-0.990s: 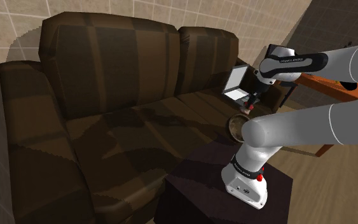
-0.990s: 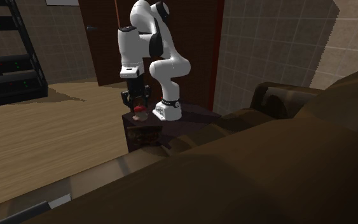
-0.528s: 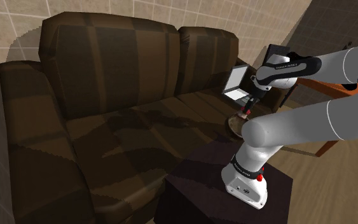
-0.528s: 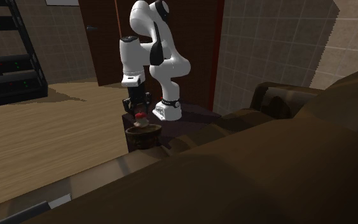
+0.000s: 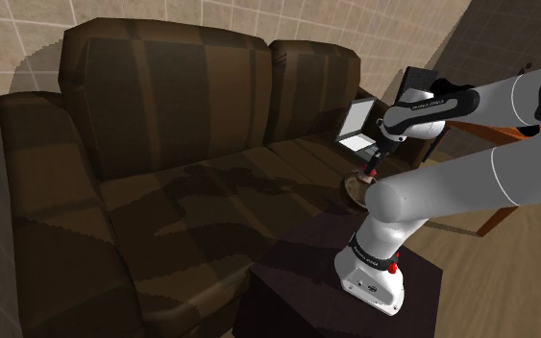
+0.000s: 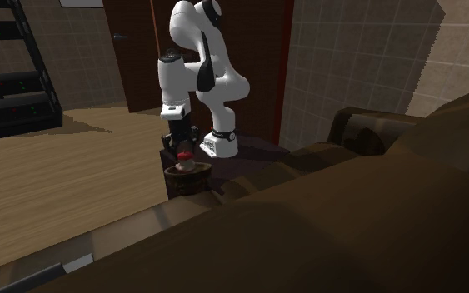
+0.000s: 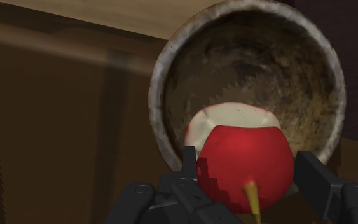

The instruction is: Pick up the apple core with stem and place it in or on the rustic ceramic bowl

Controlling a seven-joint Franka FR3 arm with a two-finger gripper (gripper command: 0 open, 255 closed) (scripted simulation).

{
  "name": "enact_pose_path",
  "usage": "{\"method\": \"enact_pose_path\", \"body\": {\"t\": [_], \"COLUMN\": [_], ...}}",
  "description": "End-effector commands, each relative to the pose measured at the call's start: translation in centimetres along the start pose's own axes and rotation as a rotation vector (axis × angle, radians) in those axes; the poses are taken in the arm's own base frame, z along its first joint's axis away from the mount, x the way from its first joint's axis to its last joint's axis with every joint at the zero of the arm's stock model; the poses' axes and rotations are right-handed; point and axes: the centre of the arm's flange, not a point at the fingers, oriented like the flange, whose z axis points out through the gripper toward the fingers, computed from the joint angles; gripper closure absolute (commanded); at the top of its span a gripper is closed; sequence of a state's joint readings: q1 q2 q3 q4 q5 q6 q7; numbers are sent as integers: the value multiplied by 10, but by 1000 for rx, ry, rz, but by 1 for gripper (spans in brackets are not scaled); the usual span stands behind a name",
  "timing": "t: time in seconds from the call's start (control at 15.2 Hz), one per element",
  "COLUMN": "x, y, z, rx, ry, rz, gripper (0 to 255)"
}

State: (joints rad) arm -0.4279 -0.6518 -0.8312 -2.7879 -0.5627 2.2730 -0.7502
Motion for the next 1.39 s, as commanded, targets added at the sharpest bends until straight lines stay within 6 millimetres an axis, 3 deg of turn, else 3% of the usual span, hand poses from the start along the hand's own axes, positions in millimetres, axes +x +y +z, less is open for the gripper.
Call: {"method": "enact_pose_path", "body": {"t": [0.0,0.13,0.2,0.53,0.79,1.32], "x": [0,0,0,0,0,0], "y": [0,0,0,0,0,0], "z": [0,0,0,0,-50,-50], "rx": [0,0,0,0,0,0], "ry": [0,0,0,0,0,0], "rz": [0,0,0,0,0,0], "gripper": [255,255,0,0,0,0]}}
